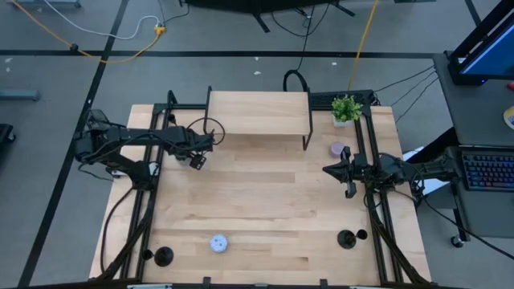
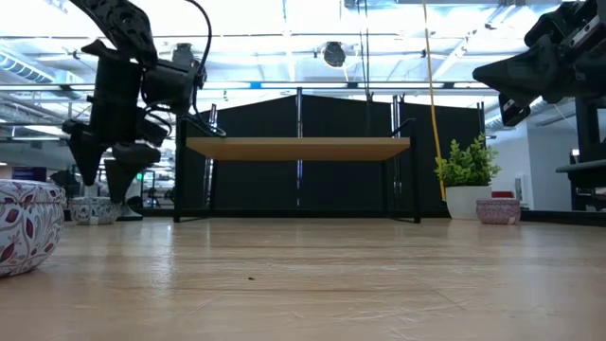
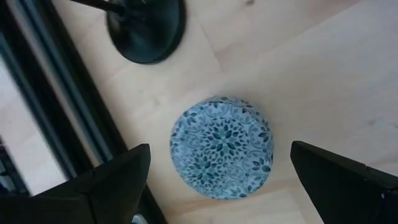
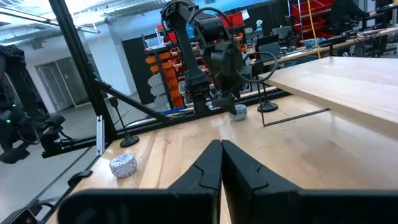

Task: Pick & Place candle stick holders
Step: Put the blue scented candle on the shelf

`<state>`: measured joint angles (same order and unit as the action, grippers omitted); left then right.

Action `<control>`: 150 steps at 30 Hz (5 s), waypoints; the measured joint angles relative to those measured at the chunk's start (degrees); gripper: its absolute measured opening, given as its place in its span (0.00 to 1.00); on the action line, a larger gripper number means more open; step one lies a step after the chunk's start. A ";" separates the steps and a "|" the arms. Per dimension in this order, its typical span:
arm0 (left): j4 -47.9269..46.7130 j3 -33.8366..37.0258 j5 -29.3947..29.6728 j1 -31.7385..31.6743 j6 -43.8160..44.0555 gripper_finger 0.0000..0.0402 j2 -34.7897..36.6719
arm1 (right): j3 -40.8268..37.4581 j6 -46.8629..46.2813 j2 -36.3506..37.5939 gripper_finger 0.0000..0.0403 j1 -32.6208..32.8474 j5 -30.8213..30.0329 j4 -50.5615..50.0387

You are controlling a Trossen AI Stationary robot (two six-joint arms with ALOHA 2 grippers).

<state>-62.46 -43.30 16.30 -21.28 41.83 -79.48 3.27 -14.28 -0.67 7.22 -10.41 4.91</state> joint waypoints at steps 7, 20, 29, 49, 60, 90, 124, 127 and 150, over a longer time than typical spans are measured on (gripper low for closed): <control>3.18 4.14 -2.19 -2.72 -1.26 0.98 0.00 | 0.01 -0.02 0.00 0.00 -0.01 0.00 0.00; 9.15 6.61 -4.29 -2.75 -2.50 0.98 0.00 | 0.00 -0.02 0.00 0.00 -0.01 0.00 0.00; 9.21 6.61 -4.29 -2.75 -2.97 0.98 0.00 | 0.00 -0.02 0.00 0.00 0.00 -0.01 0.00; 9.23 6.61 -4.69 -2.73 -2.19 0.76 0.00 | 0.00 -0.06 0.00 0.00 -0.01 0.00 0.02; 8.90 6.56 -7.03 -1.20 -1.57 0.75 0.04 | 0.02 -0.07 0.00 0.00 0.00 0.00 0.07; 8.70 -11.98 -21.01 17.85 -6.13 0.72 -0.07 | 0.00 -0.07 0.00 0.00 -0.02 0.00 0.11; 13.56 -32.00 -14.37 25.48 4.88 0.42 -9.18 | 0.02 -0.05 -0.02 0.00 0.00 0.15 3.04; 15.79 -31.99 -14.35 26.17 4.99 0.42 -10.33 | 0.01 -0.07 0.00 0.00 0.00 0.13 6.01; 40.25 -32.00 -20.23 28.57 0.34 0.42 -20.18 | 0.00 -0.02 -1.31 0.00 0.00 -0.06 8.57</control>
<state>-22.21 -75.29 -3.92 7.29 42.17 -99.66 3.27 -14.31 -1.98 7.22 -10.47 13.47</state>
